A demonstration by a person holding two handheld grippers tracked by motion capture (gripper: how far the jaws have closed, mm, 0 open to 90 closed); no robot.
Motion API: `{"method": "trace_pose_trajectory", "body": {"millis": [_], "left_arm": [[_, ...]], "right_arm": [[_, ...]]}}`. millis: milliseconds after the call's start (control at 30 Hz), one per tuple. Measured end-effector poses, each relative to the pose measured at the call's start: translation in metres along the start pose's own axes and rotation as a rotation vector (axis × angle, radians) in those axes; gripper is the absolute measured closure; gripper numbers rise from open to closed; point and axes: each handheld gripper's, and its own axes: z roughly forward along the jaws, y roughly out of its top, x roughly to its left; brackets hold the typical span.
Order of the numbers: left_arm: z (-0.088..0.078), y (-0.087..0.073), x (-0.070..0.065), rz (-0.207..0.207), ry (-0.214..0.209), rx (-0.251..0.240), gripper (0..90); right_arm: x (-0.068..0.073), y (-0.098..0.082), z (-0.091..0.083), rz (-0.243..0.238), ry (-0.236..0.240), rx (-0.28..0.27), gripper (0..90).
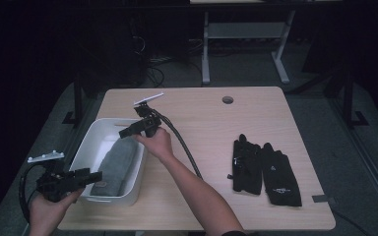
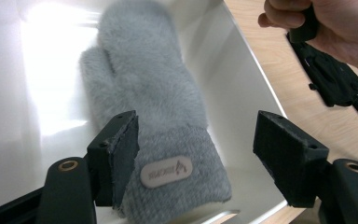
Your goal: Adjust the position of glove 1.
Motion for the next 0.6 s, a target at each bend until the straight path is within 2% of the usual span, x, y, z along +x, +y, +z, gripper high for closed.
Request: {"method": "trace_pose_trajectory", "body": {"millis": [600], "left_arm": [[0.002, 0.014, -0.015, 0.032, -0.013, -0.012, 29.8]], "right_arm": [[-0.002, 0.003, -0.035, 0.002, 0.045, -0.059, 50.0]]}}
